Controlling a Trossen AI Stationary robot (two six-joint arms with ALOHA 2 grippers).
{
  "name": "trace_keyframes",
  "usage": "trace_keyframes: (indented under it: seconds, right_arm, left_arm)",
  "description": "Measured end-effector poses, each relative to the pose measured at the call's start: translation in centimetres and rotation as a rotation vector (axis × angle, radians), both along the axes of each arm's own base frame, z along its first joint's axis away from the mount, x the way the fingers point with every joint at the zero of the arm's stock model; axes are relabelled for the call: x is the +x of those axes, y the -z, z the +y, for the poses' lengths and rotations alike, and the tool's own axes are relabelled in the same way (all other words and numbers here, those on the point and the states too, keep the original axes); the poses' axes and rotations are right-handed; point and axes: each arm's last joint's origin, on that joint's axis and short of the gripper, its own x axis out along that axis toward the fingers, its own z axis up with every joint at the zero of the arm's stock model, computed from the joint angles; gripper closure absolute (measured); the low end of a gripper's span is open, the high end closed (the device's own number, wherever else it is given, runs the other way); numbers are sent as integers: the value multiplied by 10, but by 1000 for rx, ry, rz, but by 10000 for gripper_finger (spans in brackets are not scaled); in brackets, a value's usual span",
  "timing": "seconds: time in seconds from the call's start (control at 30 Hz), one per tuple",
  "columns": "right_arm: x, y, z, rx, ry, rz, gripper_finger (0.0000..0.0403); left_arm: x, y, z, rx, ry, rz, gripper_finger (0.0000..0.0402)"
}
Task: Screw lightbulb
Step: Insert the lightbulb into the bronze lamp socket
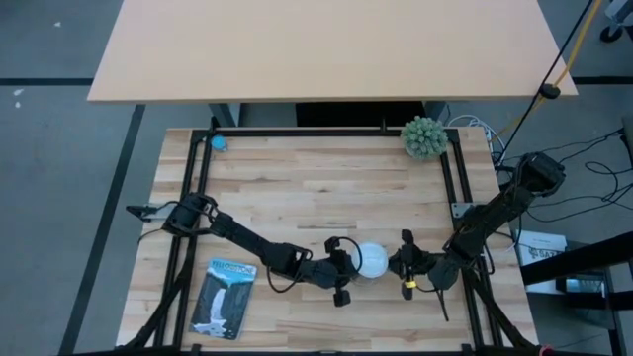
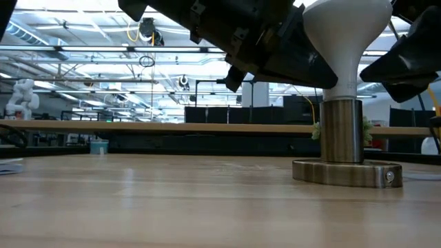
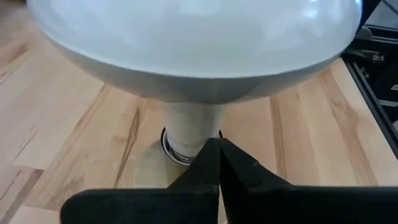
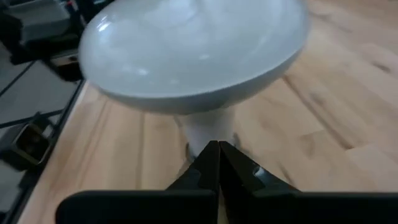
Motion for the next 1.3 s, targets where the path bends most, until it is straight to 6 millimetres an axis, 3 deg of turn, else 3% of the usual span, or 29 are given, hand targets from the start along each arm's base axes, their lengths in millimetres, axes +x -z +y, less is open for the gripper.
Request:
trace_keyframes:
  seconds: [0.2,0.6,1.3]
  right_arm:
    - [1,-1,1,7,-27,-3,403]
    - [5,-1,-9,-50,122,-28,403]
    - [8,-2,-6,37,-53,13,403]
  left_arm:
    - [-1,2,0,4,-2,19,401]
    - [-2,1,-4,-5,11,13,401]
    - [1,2,6,17,-3,25,401]
